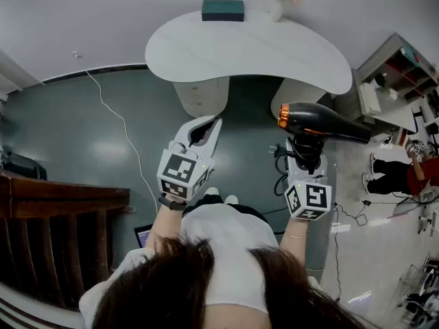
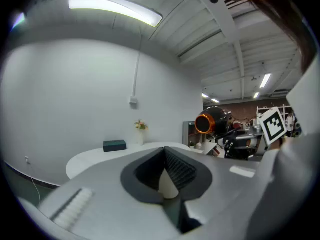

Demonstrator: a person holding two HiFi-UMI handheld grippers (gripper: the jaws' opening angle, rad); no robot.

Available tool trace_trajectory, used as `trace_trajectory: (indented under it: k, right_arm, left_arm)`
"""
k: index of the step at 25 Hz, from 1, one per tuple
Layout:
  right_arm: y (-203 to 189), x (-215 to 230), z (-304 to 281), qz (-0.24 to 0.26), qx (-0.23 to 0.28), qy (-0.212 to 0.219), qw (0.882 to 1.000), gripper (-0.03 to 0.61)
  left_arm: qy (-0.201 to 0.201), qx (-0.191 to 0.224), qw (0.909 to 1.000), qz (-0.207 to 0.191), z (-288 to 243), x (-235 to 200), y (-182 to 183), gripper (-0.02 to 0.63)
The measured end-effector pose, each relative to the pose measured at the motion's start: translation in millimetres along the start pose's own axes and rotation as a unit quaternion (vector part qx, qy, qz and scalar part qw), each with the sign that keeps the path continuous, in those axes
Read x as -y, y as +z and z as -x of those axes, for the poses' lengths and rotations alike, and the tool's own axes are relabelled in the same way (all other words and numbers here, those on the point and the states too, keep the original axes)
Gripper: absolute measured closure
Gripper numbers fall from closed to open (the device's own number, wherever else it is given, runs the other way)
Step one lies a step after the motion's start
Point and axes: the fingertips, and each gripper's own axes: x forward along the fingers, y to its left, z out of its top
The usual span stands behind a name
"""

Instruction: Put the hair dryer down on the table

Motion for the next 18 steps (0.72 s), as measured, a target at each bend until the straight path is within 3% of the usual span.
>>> trace_trajectory:
  k: [10,18]
  right_arm:
    - [-13.7,19.2,12.2,-0.013,-0.006,0.006,1.0,0.344]
    - [-20.1,33.7,-20.2,-0.02,-0.016,0.009,1.0,0.344]
  left_arm:
    - [0.014,-0.01,0.9998,-0.002,-5.0,13.0,-6.5,0.554]
    - [0.006,-0.018,0.9998,-0.002,-44.9,2.2,-11.3,0.555]
